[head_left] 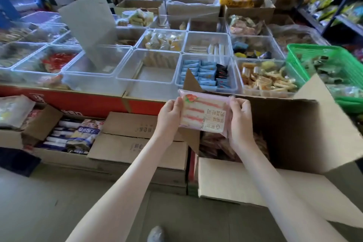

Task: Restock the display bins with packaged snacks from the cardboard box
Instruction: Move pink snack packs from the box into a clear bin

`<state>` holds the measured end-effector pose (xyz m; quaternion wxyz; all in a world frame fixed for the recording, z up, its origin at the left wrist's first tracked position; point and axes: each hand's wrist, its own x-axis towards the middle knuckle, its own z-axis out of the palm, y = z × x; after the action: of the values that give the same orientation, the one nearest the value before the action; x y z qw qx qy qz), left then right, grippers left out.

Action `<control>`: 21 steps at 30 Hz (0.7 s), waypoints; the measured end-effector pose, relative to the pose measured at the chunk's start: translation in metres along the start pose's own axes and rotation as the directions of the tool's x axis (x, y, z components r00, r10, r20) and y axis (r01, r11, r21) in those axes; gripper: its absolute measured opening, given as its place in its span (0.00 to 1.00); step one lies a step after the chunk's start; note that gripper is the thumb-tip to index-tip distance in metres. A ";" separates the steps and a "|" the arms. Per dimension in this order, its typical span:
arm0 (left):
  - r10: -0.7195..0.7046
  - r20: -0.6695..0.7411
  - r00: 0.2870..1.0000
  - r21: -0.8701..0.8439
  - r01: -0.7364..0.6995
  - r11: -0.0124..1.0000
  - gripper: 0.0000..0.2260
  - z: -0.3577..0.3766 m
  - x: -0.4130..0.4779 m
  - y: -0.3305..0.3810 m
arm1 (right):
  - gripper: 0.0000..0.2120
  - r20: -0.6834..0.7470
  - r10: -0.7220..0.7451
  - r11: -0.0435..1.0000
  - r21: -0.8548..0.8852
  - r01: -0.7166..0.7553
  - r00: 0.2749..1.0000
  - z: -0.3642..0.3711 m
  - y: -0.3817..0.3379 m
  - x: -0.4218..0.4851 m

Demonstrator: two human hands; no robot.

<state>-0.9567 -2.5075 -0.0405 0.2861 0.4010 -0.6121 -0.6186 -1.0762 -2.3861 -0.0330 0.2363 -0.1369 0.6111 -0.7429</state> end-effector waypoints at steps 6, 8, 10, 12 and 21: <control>0.056 -0.188 0.981 -0.085 -0.073 0.994 0.15 -0.115 0.023 0.008 | 0.09 0.120 -0.006 0.984 -0.178 0.027 0.993 0.112 0.027 -0.014; 0.074 -0.229 0.971 -0.089 -0.097 0.991 0.13 -0.160 0.036 0.009 | 0.11 0.177 -0.036 0.966 -0.245 0.079 0.984 0.157 0.037 -0.022; 0.109 -0.264 0.958 -0.052 -0.127 0.991 0.13 -0.201 0.049 0.008 | 0.11 0.231 -0.138 0.897 -0.384 0.221 0.963 0.199 0.046 -0.030; 0.150 -0.320 0.936 0.044 -0.143 0.989 0.14 -0.237 0.058 0.005 | 0.11 0.283 -0.264 0.779 -0.501 0.377 0.922 0.235 0.054 -0.036; 0.204 -0.405 0.891 0.252 -0.106 0.962 0.13 -0.296 0.114 0.004 | 0.07 0.307 -0.462 0.546 -0.640 0.540 0.832 0.310 0.073 -0.006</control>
<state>-0.7650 -2.7602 -0.0318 0.4151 0.5057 -0.6302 -0.4181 -0.9050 -2.6546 -0.0365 -0.0257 -0.4225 0.7686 -0.4797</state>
